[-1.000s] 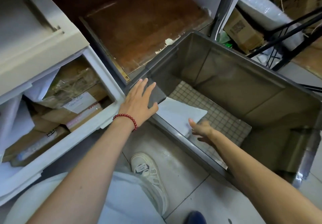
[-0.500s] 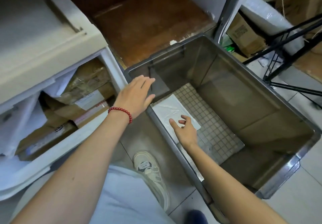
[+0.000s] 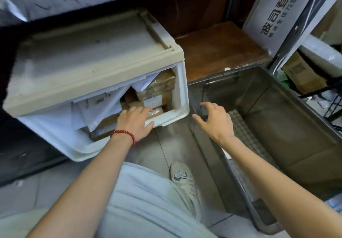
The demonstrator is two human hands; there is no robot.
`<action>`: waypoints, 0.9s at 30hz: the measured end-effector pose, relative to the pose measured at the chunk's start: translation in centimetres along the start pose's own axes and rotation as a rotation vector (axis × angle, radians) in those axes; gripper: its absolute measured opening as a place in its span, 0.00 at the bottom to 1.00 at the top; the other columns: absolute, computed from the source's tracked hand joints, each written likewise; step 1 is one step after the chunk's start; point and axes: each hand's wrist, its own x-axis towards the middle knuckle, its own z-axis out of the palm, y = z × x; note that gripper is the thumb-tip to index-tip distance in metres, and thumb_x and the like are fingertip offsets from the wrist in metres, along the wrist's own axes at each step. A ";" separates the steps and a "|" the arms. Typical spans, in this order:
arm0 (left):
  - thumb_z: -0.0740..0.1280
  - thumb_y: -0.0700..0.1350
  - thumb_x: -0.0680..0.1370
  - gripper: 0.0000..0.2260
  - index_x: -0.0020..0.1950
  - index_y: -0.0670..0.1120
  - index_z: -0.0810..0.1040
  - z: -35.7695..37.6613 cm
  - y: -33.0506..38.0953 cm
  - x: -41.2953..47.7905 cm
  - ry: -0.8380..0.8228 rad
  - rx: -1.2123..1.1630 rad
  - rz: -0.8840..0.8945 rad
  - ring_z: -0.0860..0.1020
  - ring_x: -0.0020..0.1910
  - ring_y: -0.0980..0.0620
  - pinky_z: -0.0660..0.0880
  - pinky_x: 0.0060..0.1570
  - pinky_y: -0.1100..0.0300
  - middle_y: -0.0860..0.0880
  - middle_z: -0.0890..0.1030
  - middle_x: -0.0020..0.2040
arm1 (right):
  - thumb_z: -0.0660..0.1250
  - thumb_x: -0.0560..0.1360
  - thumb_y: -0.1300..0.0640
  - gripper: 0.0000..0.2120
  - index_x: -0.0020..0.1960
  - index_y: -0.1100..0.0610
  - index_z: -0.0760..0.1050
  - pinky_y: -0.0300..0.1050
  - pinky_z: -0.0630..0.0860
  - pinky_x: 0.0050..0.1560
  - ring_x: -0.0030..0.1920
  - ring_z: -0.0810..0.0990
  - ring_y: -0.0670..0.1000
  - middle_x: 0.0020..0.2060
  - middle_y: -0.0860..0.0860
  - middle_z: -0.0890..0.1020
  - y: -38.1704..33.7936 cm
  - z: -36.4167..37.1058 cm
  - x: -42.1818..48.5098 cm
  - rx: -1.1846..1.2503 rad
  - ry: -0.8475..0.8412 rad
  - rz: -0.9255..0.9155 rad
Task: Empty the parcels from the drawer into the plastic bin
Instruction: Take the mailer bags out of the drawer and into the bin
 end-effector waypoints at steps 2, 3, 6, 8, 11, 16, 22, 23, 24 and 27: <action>0.60 0.56 0.78 0.22 0.71 0.52 0.66 -0.9 -2.3 -1.7 0.002 -0.016 -0.115 0.71 0.65 0.45 0.68 0.58 0.51 0.48 0.74 0.66 | 0.62 0.77 0.39 0.26 0.70 0.50 0.67 0.52 0.70 0.61 0.65 0.72 0.55 0.66 0.52 0.74 -2.3 -0.2 0.2 -0.038 -0.030 -0.092; 0.60 0.57 0.78 0.22 0.70 0.52 0.66 -1.4 -3.3 -2.7 0.016 -0.027 -0.172 0.70 0.65 0.45 0.68 0.58 0.51 0.48 0.73 0.67 | 0.61 0.77 0.39 0.27 0.71 0.51 0.67 0.52 0.70 0.62 0.65 0.71 0.55 0.66 0.52 0.74 -3.6 -0.2 0.3 -0.057 -0.044 -0.139; 0.60 0.56 0.79 0.22 0.72 0.52 0.65 -2.6 -6.6 -5.6 0.061 -0.017 -0.289 0.69 0.67 0.45 0.68 0.60 0.51 0.48 0.71 0.69 | 0.60 0.77 0.39 0.27 0.71 0.52 0.67 0.51 0.68 0.63 0.66 0.70 0.55 0.67 0.52 0.73 -7.6 -0.2 0.5 -0.103 -0.049 -0.287; 0.60 0.56 0.79 0.23 0.72 0.51 0.65 -2.9 -8.6 -7.7 0.071 -0.024 -0.362 0.69 0.67 0.45 0.68 0.59 0.51 0.48 0.71 0.69 | 0.60 0.77 0.40 0.27 0.71 0.53 0.67 0.51 0.67 0.64 0.66 0.70 0.56 0.66 0.52 0.73 -10.3 -0.2 0.6 -0.131 -0.031 -0.382; 0.60 0.56 0.79 0.23 0.72 0.50 0.66 -3.1 -10.6 -10.6 0.081 -0.031 -0.437 0.69 0.66 0.45 0.69 0.58 0.51 0.47 0.72 0.68 | 0.61 0.77 0.42 0.26 0.71 0.53 0.67 0.52 0.66 0.64 0.66 0.69 0.56 0.66 0.53 0.73 -14.0 0.0 0.7 -0.173 -0.008 -0.500; 0.60 0.54 0.79 0.23 0.73 0.50 0.64 -2.5 -11.4 -13.0 0.092 -0.044 -0.493 0.69 0.66 0.45 0.68 0.57 0.52 0.47 0.72 0.67 | 0.62 0.77 0.42 0.24 0.69 0.52 0.69 0.50 0.67 0.62 0.66 0.69 0.55 0.65 0.51 0.73 -17.3 1.6 0.3 -0.172 -0.034 -0.568; 0.62 0.52 0.79 0.23 0.72 0.46 0.65 -0.4 -11.6 -12.3 0.088 -0.111 -0.501 0.70 0.63 0.44 0.72 0.52 0.50 0.45 0.72 0.65 | 0.64 0.76 0.42 0.27 0.71 0.52 0.66 0.52 0.67 0.63 0.68 0.67 0.56 0.67 0.52 0.71 -16.8 3.6 1.3 -0.218 -0.053 -0.546; 0.62 0.52 0.79 0.23 0.71 0.46 0.65 -0.1 -11.5 -11.6 0.097 -0.116 -0.493 0.71 0.62 0.44 0.73 0.51 0.50 0.44 0.72 0.65 | 0.64 0.76 0.42 0.28 0.72 0.52 0.65 0.52 0.67 0.63 0.68 0.67 0.56 0.68 0.52 0.70 -16.6 3.9 1.5 -0.210 -0.051 -0.531; 0.62 0.52 0.79 0.23 0.72 0.46 0.64 0.1 -11.4 -10.8 0.106 -0.116 -0.478 0.71 0.62 0.44 0.73 0.49 0.51 0.44 0.72 0.64 | 0.64 0.76 0.43 0.29 0.73 0.52 0.64 0.53 0.67 0.63 0.68 0.67 0.57 0.69 0.52 0.70 -16.3 4.0 1.8 -0.196 -0.044 -0.517; 0.62 0.53 0.79 0.23 0.72 0.46 0.64 0.5 -11.2 -8.2 0.142 -0.117 -0.422 0.71 0.62 0.43 0.72 0.50 0.50 0.44 0.72 0.64 | 0.64 0.76 0.44 0.30 0.74 0.52 0.62 0.53 0.70 0.59 0.66 0.68 0.57 0.68 0.53 0.71 -15.6 4.1 2.5 -0.161 -0.027 -0.472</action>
